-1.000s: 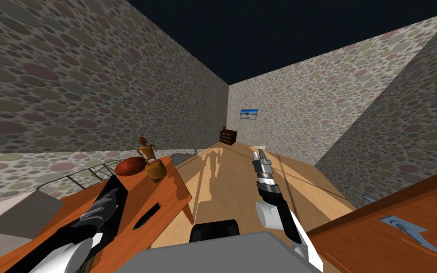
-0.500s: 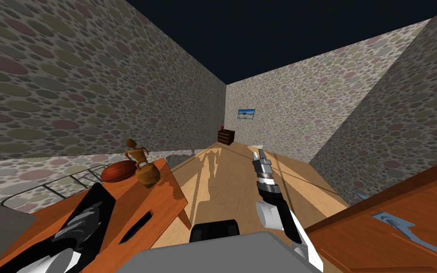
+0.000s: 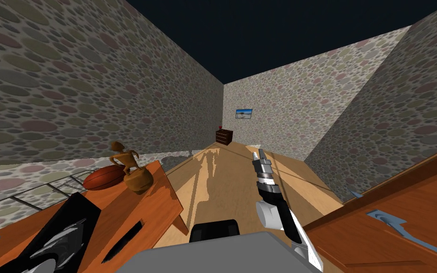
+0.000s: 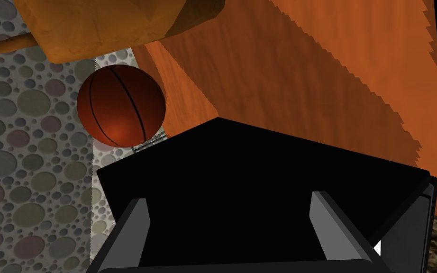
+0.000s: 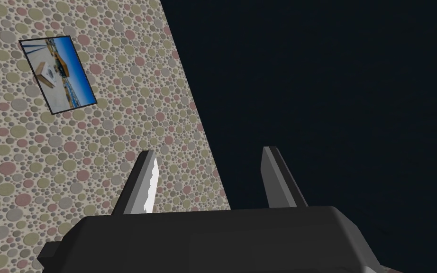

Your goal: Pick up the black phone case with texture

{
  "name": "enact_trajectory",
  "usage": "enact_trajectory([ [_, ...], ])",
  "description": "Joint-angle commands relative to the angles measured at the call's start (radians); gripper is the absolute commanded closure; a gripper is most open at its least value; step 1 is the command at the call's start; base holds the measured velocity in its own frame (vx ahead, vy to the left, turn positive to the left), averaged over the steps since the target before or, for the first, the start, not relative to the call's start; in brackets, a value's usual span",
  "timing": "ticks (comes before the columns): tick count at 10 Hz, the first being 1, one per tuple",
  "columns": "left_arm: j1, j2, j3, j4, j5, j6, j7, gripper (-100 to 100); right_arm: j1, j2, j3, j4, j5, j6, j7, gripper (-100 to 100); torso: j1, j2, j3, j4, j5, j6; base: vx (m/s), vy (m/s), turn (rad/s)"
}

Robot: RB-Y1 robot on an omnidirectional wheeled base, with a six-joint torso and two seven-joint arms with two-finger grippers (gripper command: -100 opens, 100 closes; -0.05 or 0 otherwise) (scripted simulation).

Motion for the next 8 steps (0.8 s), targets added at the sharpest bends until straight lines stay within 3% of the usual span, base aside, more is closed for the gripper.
enact_trajectory([
  [1, -0.012, 0.016, 0.03, 0.05, 0.019, 0.05, -0.003, -100, 0.0, 0.0, 0.0, 0.0, 0.0, 0.0, 0.0, 0, 0.0, 0.0, 0.0, 0.0, 0.0, 0.0, 0.029, -0.023, -0.102],
  [2, -0.012, 0.016, 0.03, 0.069, 0.019, 0.05, -0.003, -100, 0.0, 0.0, 0.0, 0.0, 0.0, 0.0, 0.0, 0, -0.001, 0.0, 0.0, 0.0, 0.0, 0.0, 0.038, -0.021, -0.073],
  [3, -0.017, 0.025, 0.057, 0.1, 0.033, 0.088, -0.003, -100, 0.0, 0.0, 0.0, 0.0, 0.0, 0.0, 0.0, 0, 0.0, 0.0, 0.0, 0.0, 0.0, 0.0, 0.059, -0.017, -0.117],
  [4, -0.017, 0.025, 0.057, 0.118, 0.033, 0.099, -0.003, -100, 0.0, 0.0, 0.0, 0.0, 0.0, 0.0, 0.0, 0, 0.0, -0.002, -0.001, 0.0, 0.0, 0.001, 0.05, -0.014, -0.05],
  [5, -0.022, 0.032, 0.083, 0.154, 0.047, 0.142, -0.004, -100, 0.0, 0.0, 0.0, 0.0, 0.0, 0.0, 0.0, 0, 0.0, -0.002, -0.001, 0.0, 0.0, 0.0, 0.057, -0.024, -0.085],
  [6, -0.022, 0.032, 0.083, 0.165, 0.047, 0.146, -0.004, -100, 0.0, 0.0, 0.0, 0.0, 0.0, 0.0, 0.0, 0, -0.001, -0.002, -0.001, 0.0, 0.0, 0.0, 0.046, -0.018, -0.054],
  [7, -0.027, 0.04, 0.108, 0.199, 0.061, 0.19, -0.005, -100, 0.0, 0.0, 0.0, 0.0, 0.0, 0.0, 0.0, 0, 0.0, -0.001, -0.001, 0.0, 0.0, 0.0, 0.056, -0.022, -0.111],
  [8, -0.027, 0.04, 0.108, 0.214, 0.061, 0.19, -0.005, -100, 0.0, 0.0, 0.0, 0.0, 0.0, 0.0, 0.0, 0, -0.001, -0.002, -0.001, 0.0, 0.0, 0.0, 0.044, -0.012, -0.049],
])
